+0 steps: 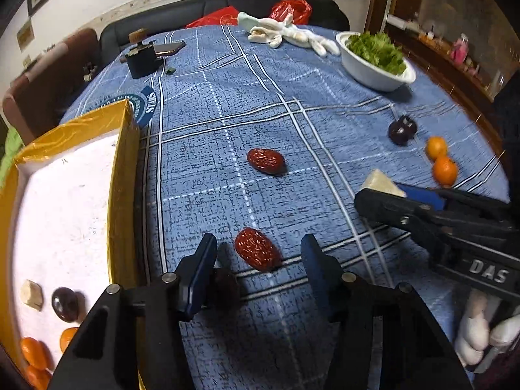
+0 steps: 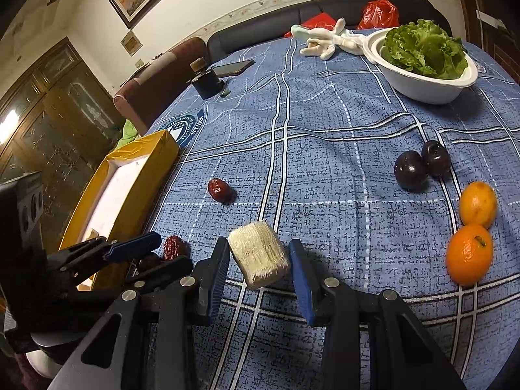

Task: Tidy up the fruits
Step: 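Move the right tool to the white yam block while the left tool approaches a red date, then carry the yam block into the tray with the right tool while the left tool drops the date there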

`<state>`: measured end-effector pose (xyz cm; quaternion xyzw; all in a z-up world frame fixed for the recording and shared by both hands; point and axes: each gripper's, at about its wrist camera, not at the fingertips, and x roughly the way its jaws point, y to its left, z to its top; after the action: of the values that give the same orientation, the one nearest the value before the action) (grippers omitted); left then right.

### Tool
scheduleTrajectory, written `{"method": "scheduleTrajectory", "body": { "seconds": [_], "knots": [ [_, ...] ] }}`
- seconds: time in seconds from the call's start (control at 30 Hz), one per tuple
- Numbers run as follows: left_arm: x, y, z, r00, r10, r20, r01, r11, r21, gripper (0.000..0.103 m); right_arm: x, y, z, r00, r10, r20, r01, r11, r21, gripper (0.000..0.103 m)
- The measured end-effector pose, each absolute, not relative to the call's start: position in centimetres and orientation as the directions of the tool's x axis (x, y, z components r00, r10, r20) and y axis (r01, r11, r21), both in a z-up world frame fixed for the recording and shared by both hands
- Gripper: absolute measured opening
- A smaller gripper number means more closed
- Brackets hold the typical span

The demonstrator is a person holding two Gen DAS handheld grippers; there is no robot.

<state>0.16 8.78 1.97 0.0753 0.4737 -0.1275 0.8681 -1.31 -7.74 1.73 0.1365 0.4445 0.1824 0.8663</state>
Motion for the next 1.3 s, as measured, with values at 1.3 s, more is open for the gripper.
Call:
{"method": "scheduleTrajectory", "body": {
  "seconds": [1.3],
  "knots": [
    [-9.5, 31.4, 5.5, 0.704, -0.03, -0.709, -0.227, 0.937, -0.265, 0.027, -5.5, 10.5, 5.9, 0.399, 0.589, -0.703, -0.527, 0.774, 0.349, 0.042]
  ]
}}
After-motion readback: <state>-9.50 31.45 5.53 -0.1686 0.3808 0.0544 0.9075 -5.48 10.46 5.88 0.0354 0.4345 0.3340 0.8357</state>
